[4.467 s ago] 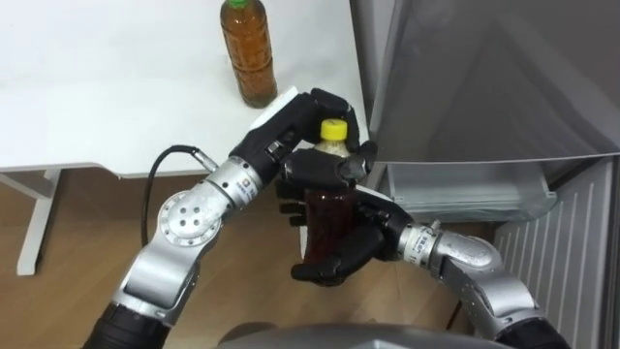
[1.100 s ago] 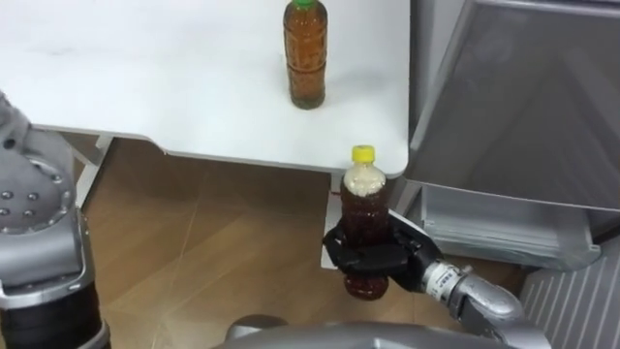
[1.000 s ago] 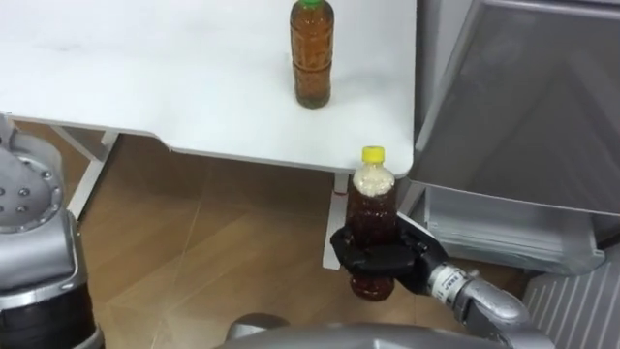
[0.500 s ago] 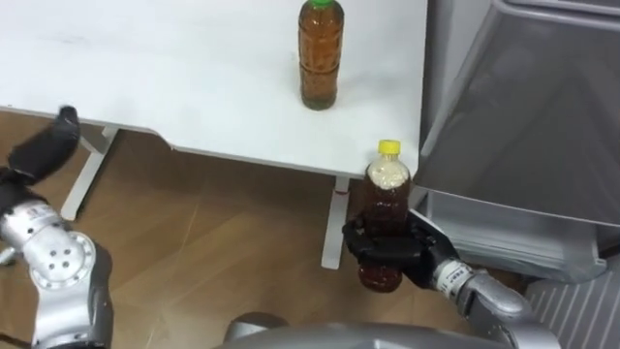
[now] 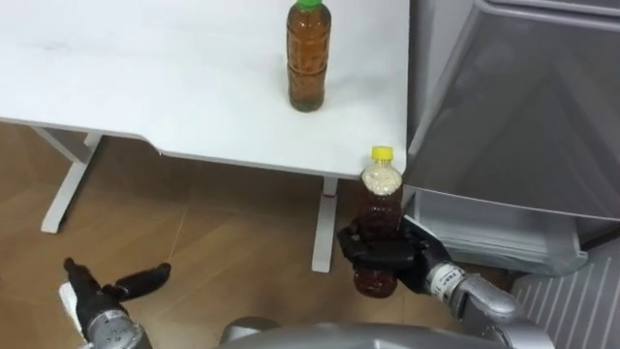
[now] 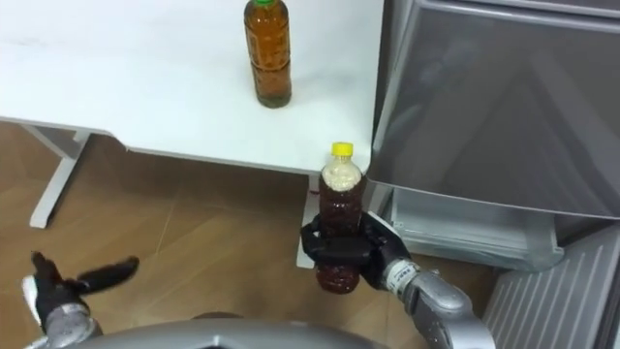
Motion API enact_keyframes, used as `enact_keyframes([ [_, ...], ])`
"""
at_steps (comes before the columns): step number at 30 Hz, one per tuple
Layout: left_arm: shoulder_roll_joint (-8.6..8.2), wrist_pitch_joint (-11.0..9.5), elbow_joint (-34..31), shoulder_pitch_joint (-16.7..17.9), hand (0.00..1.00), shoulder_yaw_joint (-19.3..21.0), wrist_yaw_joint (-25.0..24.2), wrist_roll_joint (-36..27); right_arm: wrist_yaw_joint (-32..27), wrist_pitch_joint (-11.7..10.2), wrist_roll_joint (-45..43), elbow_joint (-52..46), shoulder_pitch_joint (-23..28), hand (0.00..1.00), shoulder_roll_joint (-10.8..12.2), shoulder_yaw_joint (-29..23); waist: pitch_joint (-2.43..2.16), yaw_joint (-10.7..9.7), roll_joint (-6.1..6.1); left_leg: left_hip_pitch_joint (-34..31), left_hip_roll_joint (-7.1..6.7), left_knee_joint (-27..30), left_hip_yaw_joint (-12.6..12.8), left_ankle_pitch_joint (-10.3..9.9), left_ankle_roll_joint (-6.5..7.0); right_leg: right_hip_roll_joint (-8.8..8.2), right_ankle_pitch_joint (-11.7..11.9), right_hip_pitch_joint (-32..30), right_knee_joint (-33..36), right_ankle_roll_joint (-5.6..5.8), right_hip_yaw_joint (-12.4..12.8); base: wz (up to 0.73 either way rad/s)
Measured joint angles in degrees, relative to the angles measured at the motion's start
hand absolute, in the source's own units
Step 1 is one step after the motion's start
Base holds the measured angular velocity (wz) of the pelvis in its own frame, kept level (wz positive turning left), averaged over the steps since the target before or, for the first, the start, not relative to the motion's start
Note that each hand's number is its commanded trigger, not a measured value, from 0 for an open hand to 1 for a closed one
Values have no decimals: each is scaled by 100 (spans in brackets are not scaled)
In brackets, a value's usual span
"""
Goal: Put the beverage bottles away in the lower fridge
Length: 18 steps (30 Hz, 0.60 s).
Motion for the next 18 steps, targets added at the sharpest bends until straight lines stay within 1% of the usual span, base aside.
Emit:
enact_keyframes([
  [1,-13,53,41,-1,0,-20,-84,0,5,0,2,6,-2,100,-2,0,3,-19,10,2,0,-1,-2,0,0,0,0,5,-1,0,0,0],
  [2,-39,124,116,-6,0,-33,-268,4,19,-4,15,31,-15,100,-2,-1,5,-67,23,5,0,0,-3,0,0,-2,0,14,0,0,-8,0],
  [4,-47,177,271,-12,0,-92,-537,78,15,-14,71,84,-43,100,0,-1,6,-163,46,8,0,9,-4,0,0,-2,0,28,1,0,-13,2],
  [6,-55,264,365,1,0,-210,-847,287,-18,-24,265,132,-48,100,2,-32,18,-304,65,-14,0,-14,-10,0,0,-2,0,10,15,0,-22,0],
  [7,-63,280,376,8,0,-240,-910,292,-27,-24,312,178,-61,100,13,-43,18,-344,66,-23,0,-20,-14,0,0,-2,0,0,15,0,-28,0],
  [8,-96,312,383,5,0,-286,-1032,373,-82,-8,446,305,-71,100,28,-70,18,-398,65,-42,0,-12,-14,0,0,-1,0,-19,16,0,-25,0],
  [10,-152,337,383,-9,0,-335,-1201,540,-235,4,469,515,-92,100,30,-100,-4,-487,34,-104,0,13,-10,0,0,-1,0,-92,49,1,-8,-4],
  [11,-175,367,382,-36,0,-395,-1309,711,-329,9,470,623,-80,100,31,-167,0,-498,34,-138,0,13,20,2,2,-1,0,-156,70,1,37,-15],
  [12,-183,393,383,-52,0,-462,-1427,968,-431,8,466,749,-81,100,31,-217,-7,-535,26,-176,1,17,51,2,3,-2,0,-210,74,0,67,-12],
  [13,-177,402,383,-62,0,-502,-1480,1099,-484,8,464,818,-86,100,35,-232,-9,-579,20,-197,0,22,51,3,3,-4,0,-224,74,0,63,-7],
  [14,-143,404,383,-87,0,-512,-1557,1279,-595,7,464,970,-98,100,47,-234,-18,-645,-2,-210,0,35,56,5,6,-4,0,-249,73,0,67,0],
  [15,-98,415,383,-121,0,-532,-1645,1425,-700,7,464,1089,-99,100,41,-234,-17,-667,-7,-219,0,38,61,5,6,-4,0,-255,70,1,68,-3],
  [18,-90,416,382,-185,0,-531,-1748,1694,-941,7,476,1274,-104,100,20,-246,-13,-741,-24,-223,0,32,86,5,6,-8,-1,-281,72,3,80,-3],
])
